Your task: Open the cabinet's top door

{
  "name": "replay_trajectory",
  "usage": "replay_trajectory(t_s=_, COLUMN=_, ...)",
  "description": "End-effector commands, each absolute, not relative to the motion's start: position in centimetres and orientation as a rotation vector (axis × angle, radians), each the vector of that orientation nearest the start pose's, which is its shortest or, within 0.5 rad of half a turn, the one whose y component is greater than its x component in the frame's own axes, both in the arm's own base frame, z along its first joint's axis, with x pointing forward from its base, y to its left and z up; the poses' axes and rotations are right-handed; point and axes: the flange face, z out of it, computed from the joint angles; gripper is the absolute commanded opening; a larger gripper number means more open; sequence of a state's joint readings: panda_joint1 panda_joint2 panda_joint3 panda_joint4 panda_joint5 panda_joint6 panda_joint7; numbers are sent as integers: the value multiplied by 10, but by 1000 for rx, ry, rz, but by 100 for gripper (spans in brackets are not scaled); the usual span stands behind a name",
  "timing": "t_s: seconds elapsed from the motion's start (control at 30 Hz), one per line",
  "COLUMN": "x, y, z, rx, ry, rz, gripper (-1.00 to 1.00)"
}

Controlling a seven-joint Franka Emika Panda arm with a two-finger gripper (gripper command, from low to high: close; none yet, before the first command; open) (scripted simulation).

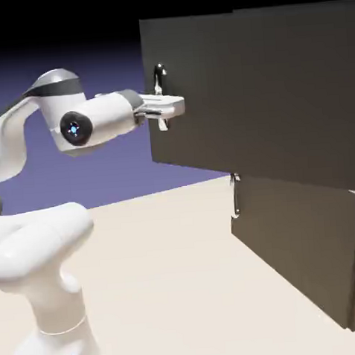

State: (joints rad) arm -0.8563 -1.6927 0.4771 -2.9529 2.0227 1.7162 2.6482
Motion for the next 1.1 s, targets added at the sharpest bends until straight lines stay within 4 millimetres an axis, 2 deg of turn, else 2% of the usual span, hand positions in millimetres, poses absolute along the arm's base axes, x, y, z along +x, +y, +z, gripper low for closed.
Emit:
replay_trajectory(t_s=0.0, x=227, y=48, z=572, rx=98, ry=1687, rz=1123, gripper=-100)
replay_trajectory(t_s=0.43, x=179, y=-40, z=572, rx=-75, ry=1725, rz=1273, gripper=-100)
replay_trajectory(t_s=0.77, x=151, y=-127, z=572, rx=-239, ry=1750, rz=1406, gripper=-100)
replay_trajectory(t_s=1.07, x=141, y=-213, z=572, rx=-400, ry=1763, rz=1530, gripper=-100)
